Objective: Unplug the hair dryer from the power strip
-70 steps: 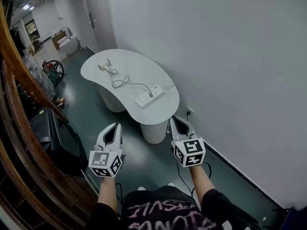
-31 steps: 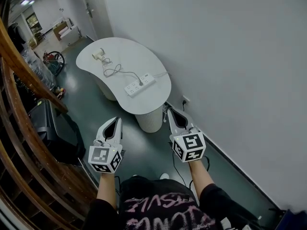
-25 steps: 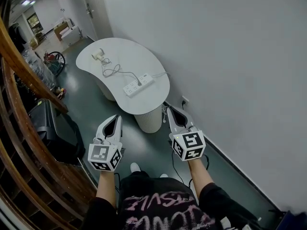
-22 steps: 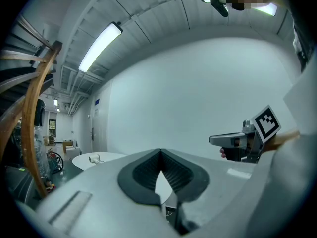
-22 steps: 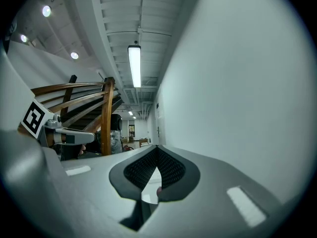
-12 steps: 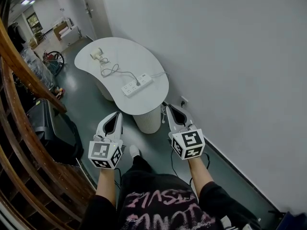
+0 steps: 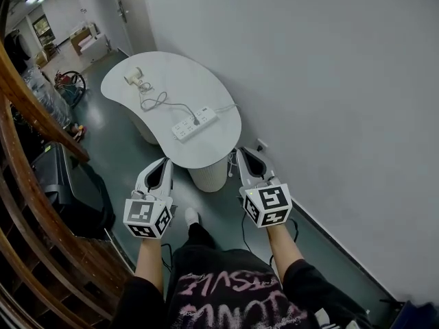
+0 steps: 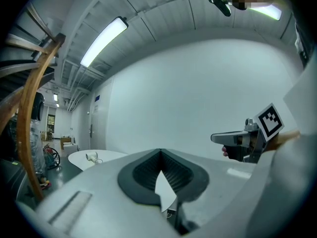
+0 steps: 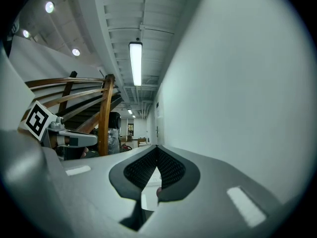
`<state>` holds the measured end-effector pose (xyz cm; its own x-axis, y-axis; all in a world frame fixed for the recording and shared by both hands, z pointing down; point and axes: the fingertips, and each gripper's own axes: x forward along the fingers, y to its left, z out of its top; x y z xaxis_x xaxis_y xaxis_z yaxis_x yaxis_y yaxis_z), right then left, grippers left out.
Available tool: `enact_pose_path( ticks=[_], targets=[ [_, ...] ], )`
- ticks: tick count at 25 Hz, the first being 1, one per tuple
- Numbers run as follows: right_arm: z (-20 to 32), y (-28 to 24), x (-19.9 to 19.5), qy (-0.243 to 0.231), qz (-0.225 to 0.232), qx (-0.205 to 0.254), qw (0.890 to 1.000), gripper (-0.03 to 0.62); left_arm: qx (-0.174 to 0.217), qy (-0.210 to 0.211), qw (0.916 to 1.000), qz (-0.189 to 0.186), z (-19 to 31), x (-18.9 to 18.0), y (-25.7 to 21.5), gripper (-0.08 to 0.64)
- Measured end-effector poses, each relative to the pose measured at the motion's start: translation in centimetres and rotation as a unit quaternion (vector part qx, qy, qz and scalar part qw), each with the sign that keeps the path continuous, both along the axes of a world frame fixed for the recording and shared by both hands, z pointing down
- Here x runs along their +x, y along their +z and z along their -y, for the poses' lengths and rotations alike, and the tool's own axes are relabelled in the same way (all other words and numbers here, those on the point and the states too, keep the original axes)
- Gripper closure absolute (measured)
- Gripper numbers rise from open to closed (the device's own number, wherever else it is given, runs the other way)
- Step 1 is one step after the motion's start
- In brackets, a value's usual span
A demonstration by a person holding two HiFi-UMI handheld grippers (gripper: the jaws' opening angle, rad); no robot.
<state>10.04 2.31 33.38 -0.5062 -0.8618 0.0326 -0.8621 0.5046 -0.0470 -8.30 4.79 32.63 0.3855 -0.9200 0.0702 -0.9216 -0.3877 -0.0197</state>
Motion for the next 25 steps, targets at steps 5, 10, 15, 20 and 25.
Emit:
enact_pose_path(
  ticks=[5, 10, 15, 20, 25],
  targets=[
    [1.2, 0.9, -0.6, 0.000, -0.002, -0.012, 1.000, 0.581, -0.011, 0.003, 0.9999, -0.005, 1.6, -0.4, 1.0, 0.560],
    [2.8, 1.3, -1.4, 0.008, -0.001, -0.015, 1.000, 0.582, -0.018, 0.007, 0.9998, -0.006, 3.2, -1.2, 1.7, 0.560],
    [4.7, 1.9, -2.4, 0.009, -0.006, -0.021, 1.000, 0.581, -0.026, 0.009, 0.9996, -0.008, 5.2, -1.9, 2.4, 0.560],
    [7.1, 2.6, -3.3, 0.010, -0.003, -0.026, 1.000, 0.581, -0.032, 0.010, 0.9994, -0.008, 7.7, -2.9, 3.2, 0.560],
    [9.5, 3.1, -4.0, 0.016, -0.002, -0.031, 0.999, 0.581, -0.038, 0.014, 0.9991, -0.010, 10.2, -3.6, 3.8, 0.560]
  ],
)
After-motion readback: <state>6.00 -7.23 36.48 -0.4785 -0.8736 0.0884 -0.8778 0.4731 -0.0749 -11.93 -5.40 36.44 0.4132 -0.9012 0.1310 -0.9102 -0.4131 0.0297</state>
